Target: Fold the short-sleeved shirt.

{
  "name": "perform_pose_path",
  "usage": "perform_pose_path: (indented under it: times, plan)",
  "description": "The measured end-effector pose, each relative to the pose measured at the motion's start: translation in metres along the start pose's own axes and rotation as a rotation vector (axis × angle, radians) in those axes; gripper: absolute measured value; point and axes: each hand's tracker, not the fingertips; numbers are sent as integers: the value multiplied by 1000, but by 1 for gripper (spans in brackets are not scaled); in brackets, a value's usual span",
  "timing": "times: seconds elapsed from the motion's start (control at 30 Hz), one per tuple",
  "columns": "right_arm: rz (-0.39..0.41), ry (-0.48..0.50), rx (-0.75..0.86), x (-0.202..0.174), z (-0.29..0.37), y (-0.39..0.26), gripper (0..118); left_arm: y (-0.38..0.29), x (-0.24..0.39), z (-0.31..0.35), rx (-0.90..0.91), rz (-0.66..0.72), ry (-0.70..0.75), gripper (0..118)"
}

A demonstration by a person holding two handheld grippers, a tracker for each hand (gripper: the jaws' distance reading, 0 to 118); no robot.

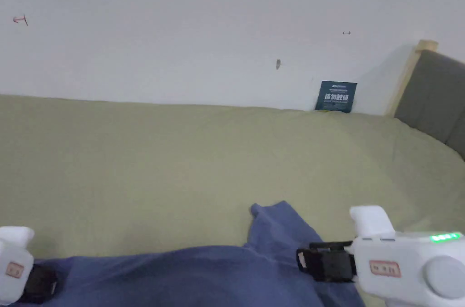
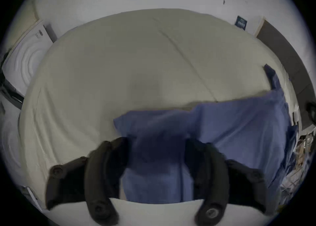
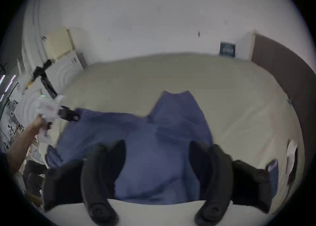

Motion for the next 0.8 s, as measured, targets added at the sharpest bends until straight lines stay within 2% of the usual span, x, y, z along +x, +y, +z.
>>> perform_pose_path:
  times: [0.03,0.07,0.1,0.17,0.27,0.33,0.37,0.43,0.47,0.5,0.53,0.57,0.63,0.7,0.73,0.8]
  plan:
    - [-11,-34,-27,14,-22,15,84,-2,-1,5,6,19,-23,50]
    - [2,-95,-71,24,-38,27,84,-3,-2,13,21,35,-55,21]
    - [-1,-147,-136,35,-56,38,84,-6,-3,20,46,57,-69,0]
    - [-37,-234,-204,49,-82,48,84,7,-12,38,61,51,-60,0]
    - [-107,-135,-285,65,-114,60,84,-2,-15,36,58,57,-79,0]
    - [-176,-112,-363,71,-132,61,84,-1,-14,34,48,46,-71,0]
    - [-171,-118,-379,70,-138,59,84,-1,-14,32,37,45,-67,0]
    - [-169,-189,-415,70,-144,58,82,-5,-10,25,38,41,-56,0]
    - [-162,-199,-429,68,-145,58,71,-5,-10,25,34,37,-58,0]
    - [-197,-195,-458,67,-142,56,50,-5,-10,24,29,38,-61,0]
    - [-216,-189,-443,66,-138,55,0,-6,-8,24,29,39,-61,0]
    - [-193,-222,-392,66,-127,56,0,-5,-7,24,27,24,-61,0]
    - [-214,-194,-346,63,-122,53,0,-5,-7,24,24,20,-54,0]
    - [-144,-182,-317,56,-109,58,0,-4,-7,27,27,18,-57,0]
    - [-127,-138,-281,53,-102,57,0,-4,-7,31,31,12,-60,0]
    - [-96,-119,-254,43,-86,57,0,-2,-5,40,43,0,-68,0]
